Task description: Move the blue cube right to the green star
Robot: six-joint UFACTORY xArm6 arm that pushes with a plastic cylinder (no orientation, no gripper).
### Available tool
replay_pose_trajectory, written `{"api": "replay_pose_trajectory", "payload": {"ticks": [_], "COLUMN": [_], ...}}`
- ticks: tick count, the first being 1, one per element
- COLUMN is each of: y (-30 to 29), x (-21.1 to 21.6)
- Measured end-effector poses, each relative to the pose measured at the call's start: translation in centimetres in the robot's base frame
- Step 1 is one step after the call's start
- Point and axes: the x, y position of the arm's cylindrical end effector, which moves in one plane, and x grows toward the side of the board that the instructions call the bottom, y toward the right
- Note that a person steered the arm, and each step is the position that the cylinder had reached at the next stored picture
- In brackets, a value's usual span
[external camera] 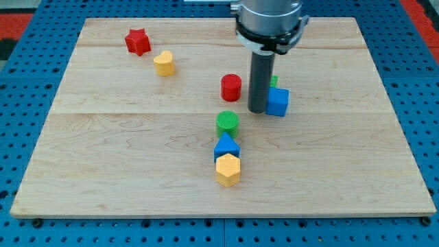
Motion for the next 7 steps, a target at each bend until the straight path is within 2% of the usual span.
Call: {"api": "replay_pose_trajectory", "payload": {"ticks": [1, 2, 4, 7], "y": [3.0, 7.1, 9.1, 9.8], "x": [2.9, 2.9, -1.7, -5.4]}}
